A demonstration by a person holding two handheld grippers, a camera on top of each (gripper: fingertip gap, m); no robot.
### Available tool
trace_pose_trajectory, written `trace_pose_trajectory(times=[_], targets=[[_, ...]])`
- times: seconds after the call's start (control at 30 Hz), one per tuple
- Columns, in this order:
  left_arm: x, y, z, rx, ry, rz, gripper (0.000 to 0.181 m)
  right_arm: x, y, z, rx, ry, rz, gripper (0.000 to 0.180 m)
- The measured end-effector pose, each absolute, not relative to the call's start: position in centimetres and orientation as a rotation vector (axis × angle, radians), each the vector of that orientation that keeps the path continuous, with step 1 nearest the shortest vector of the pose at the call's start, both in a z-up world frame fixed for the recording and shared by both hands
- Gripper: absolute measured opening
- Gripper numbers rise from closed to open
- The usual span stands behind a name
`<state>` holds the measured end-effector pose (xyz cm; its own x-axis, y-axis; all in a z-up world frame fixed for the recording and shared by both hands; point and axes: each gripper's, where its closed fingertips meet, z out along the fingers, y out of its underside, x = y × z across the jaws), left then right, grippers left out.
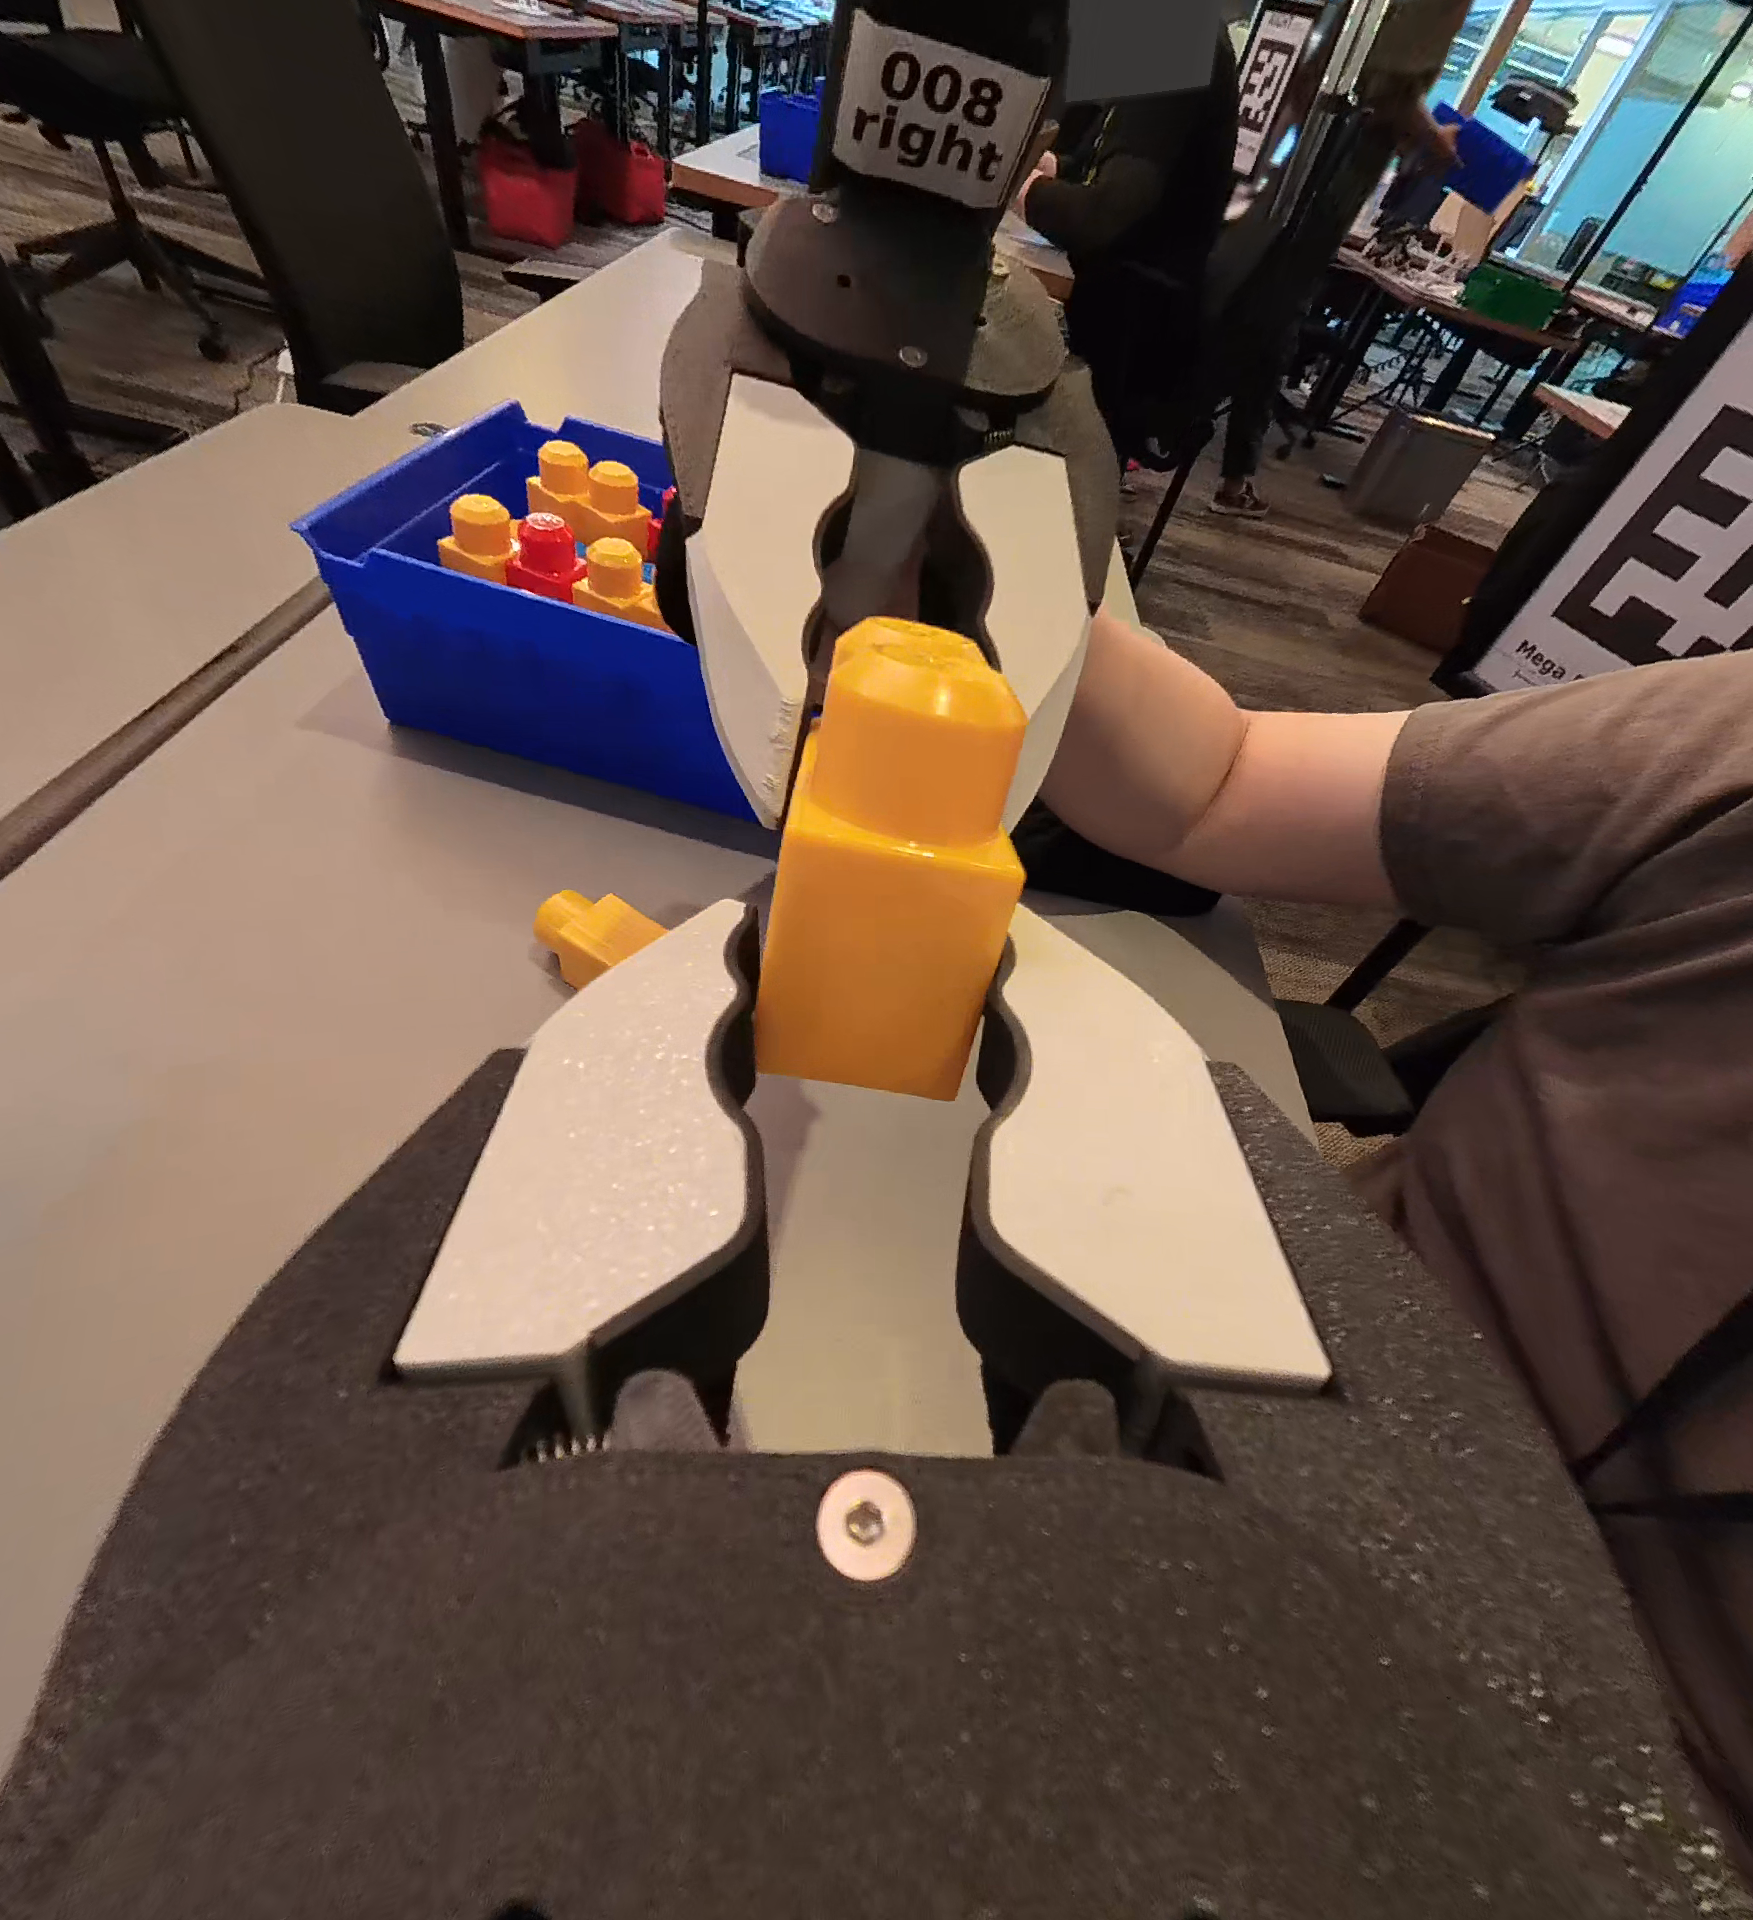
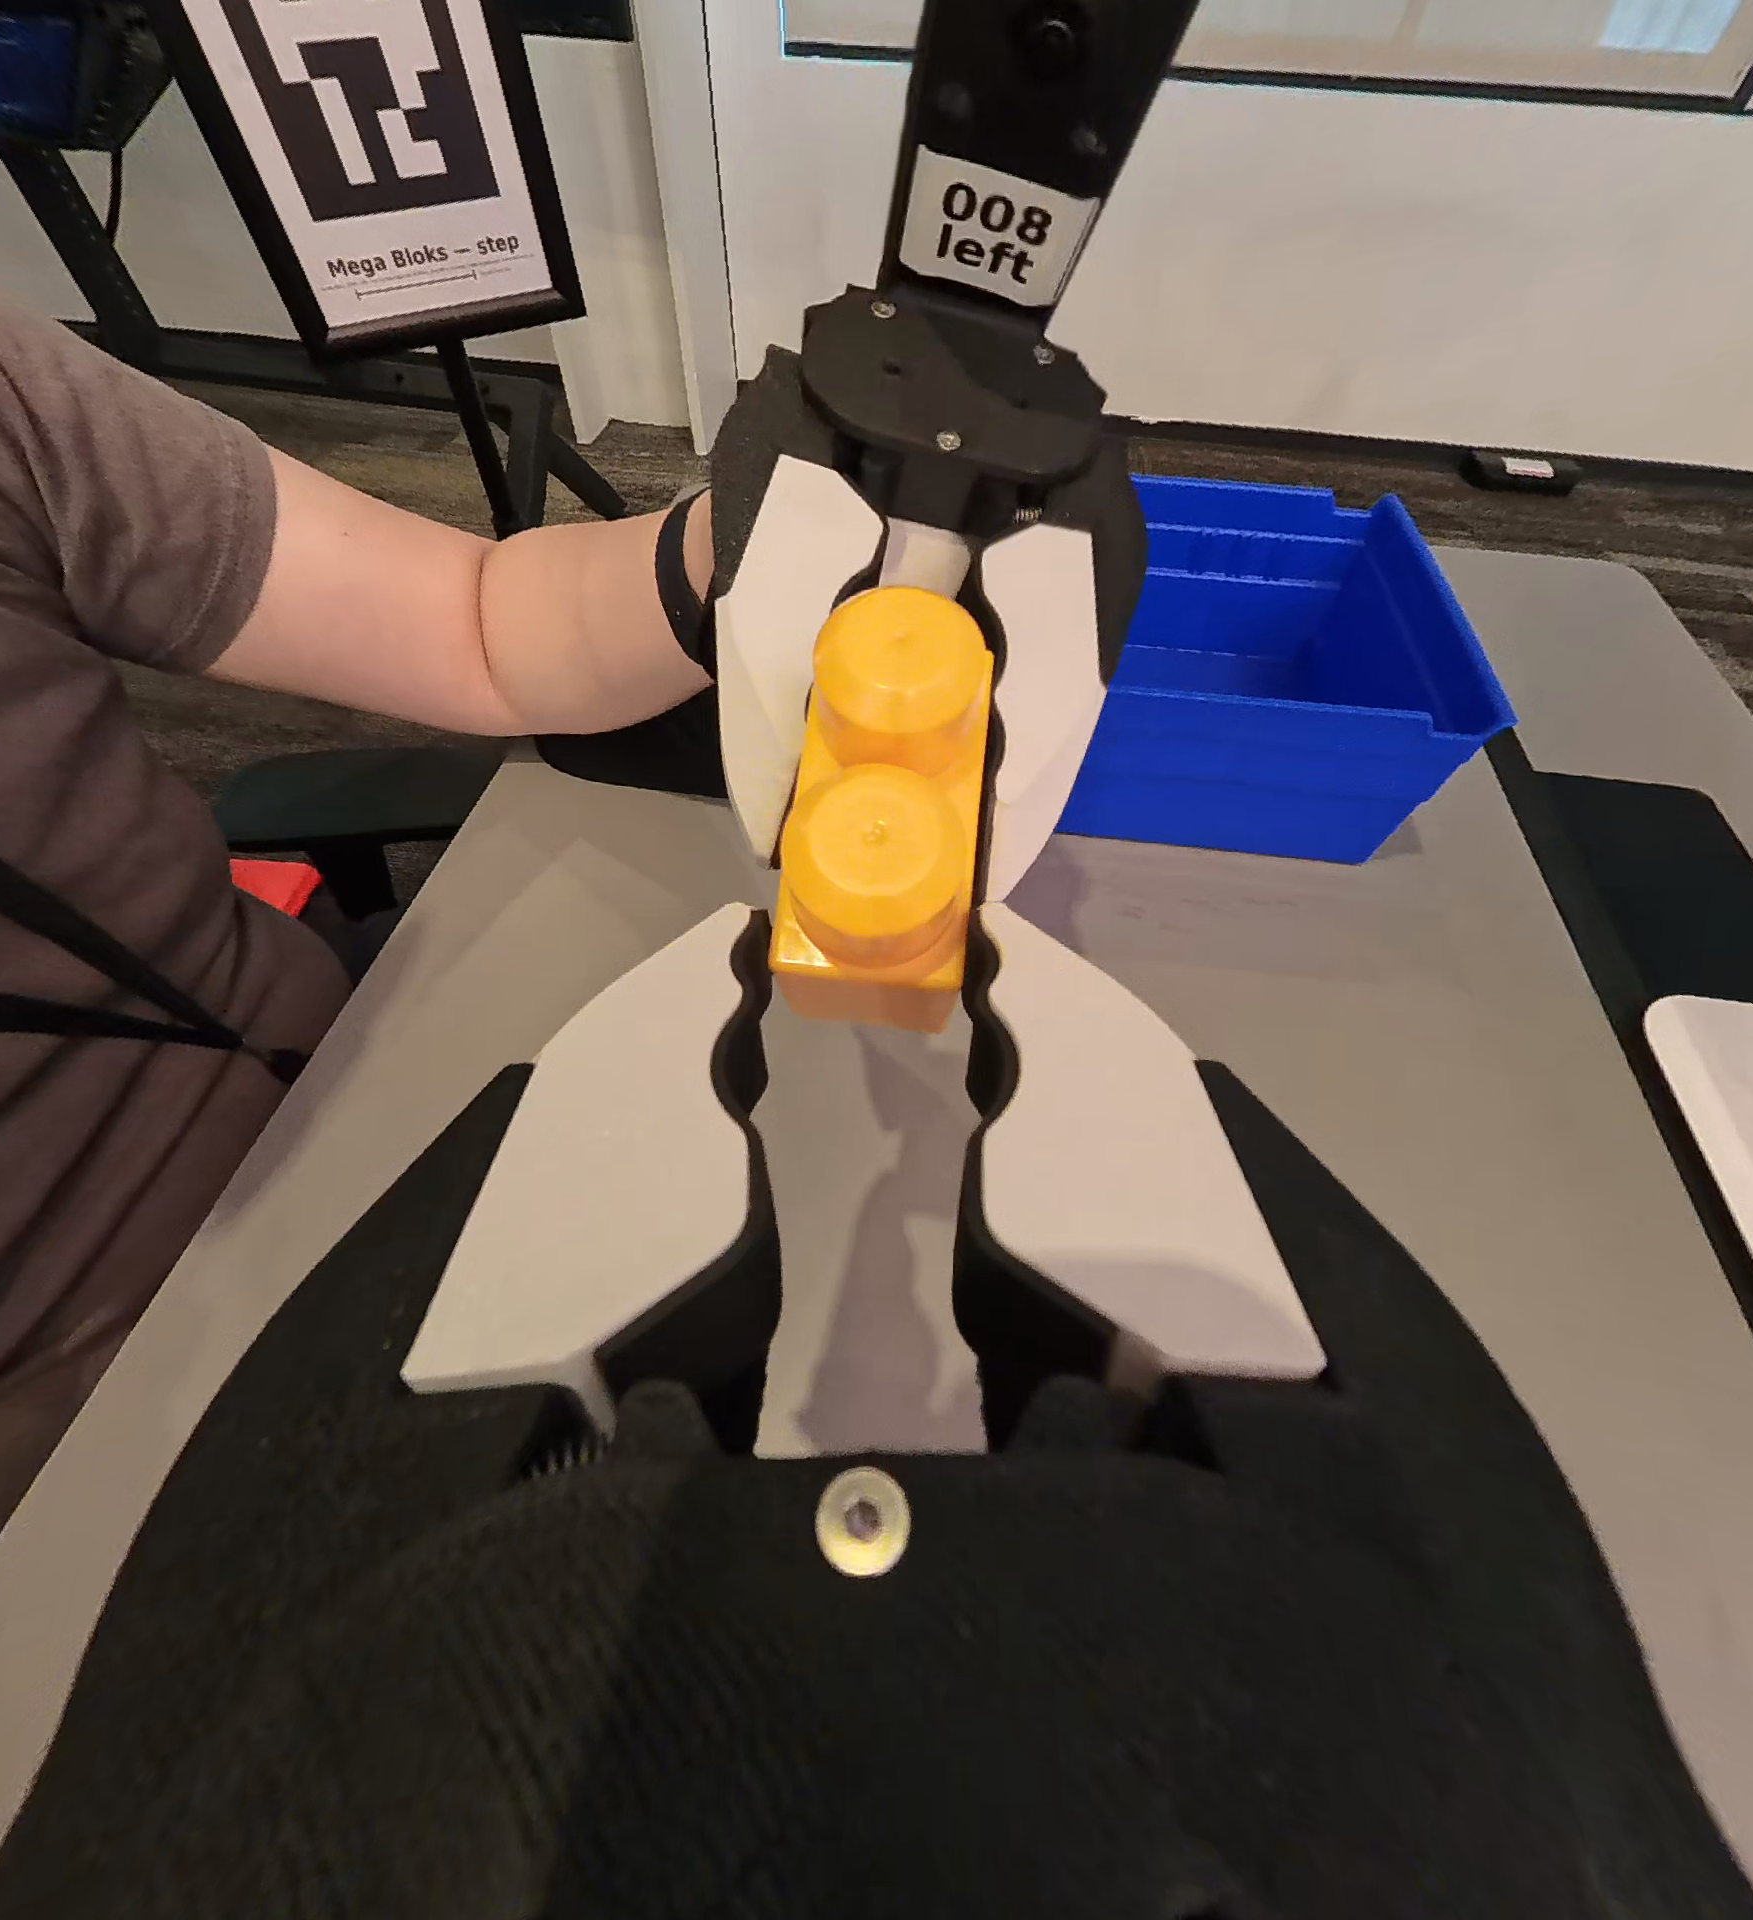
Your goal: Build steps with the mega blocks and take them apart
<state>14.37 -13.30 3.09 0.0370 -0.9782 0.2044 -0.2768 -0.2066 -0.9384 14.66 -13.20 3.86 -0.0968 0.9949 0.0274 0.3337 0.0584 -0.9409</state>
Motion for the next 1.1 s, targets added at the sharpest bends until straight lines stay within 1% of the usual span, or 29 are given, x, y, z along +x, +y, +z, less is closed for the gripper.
trace_pose_trajectory(times=[0.57,0.87,1.1], targets=[[14.3,-12.7,2.1,-1.649,1.309,-1.143,0.04,14.7,-12.7,3.0,-1.435,-1.555,1.034,0.036],[14.2,-12.6,2.6,-1.628,1.292,-1.156,0.039,14.7,-12.7,3.3,-1.438,-1.529,1.086,0.036],[14.6,-12.9,1.8,-1.663,1.309,-1.16,0.038,14.8,-12.7,3.7,-1.451,-1.491,1.183,0.036]])
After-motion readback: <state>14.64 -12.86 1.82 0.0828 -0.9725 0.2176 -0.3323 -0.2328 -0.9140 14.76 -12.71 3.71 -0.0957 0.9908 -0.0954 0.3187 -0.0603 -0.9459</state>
